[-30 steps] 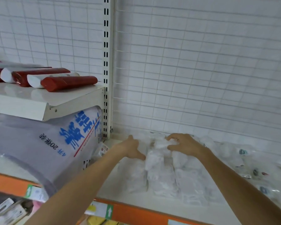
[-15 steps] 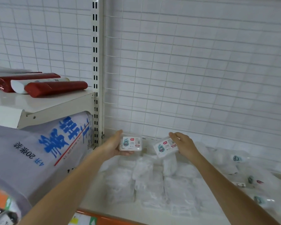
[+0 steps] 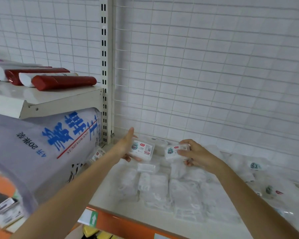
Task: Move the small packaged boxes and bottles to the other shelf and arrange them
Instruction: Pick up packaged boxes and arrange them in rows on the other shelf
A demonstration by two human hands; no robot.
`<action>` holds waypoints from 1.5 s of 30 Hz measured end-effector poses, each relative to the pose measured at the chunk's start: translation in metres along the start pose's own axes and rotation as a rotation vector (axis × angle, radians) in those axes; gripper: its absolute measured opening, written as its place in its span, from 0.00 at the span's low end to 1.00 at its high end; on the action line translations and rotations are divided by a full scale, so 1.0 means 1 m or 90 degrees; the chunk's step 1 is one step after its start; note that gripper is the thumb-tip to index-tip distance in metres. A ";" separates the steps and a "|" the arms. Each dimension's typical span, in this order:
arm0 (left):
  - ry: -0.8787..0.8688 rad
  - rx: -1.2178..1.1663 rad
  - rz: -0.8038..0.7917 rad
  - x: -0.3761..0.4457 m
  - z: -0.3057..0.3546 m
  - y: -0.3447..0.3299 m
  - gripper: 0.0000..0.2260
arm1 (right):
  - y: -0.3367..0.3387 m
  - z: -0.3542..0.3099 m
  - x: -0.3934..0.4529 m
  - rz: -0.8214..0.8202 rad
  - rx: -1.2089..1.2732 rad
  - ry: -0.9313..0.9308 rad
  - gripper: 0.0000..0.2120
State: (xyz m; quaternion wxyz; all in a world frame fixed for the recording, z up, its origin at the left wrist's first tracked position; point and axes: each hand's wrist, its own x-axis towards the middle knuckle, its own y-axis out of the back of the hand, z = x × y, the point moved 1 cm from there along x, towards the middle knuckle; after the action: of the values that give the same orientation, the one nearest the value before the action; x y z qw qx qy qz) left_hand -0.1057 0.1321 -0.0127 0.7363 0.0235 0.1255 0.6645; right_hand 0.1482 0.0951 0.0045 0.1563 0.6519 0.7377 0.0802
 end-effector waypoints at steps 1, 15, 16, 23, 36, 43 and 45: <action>-0.024 -0.022 -0.011 0.001 -0.002 0.001 0.24 | 0.002 0.001 -0.001 -0.015 -0.019 0.003 0.21; -0.157 0.197 -0.215 -0.009 -0.014 0.013 0.28 | 0.011 -0.003 -0.012 0.044 -0.366 0.068 0.29; -0.178 0.239 -0.198 -0.008 -0.013 0.013 0.29 | 0.011 -0.002 -0.013 0.059 -0.387 0.072 0.30; -0.296 0.272 -0.080 0.000 -0.008 0.007 0.31 | -0.001 -0.006 -0.050 0.209 -0.441 0.125 0.33; -0.548 0.280 -0.274 -0.042 0.007 -0.084 0.31 | 0.045 0.058 -0.225 0.524 -0.411 0.048 0.32; -0.602 0.280 -0.410 -0.108 0.016 -0.211 0.31 | 0.092 0.115 -0.360 0.652 -0.413 -0.047 0.32; -0.593 0.282 -0.434 -0.132 0.014 -0.251 0.31 | 0.106 0.134 -0.402 0.679 -0.413 -0.078 0.32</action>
State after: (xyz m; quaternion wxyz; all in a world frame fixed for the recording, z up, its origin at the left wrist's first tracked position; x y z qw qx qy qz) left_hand 0.1299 -0.0249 -0.0294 0.8623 0.4220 -0.0741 0.2698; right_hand 0.3334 -0.2981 -0.0363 0.3269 0.8529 0.2389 0.3295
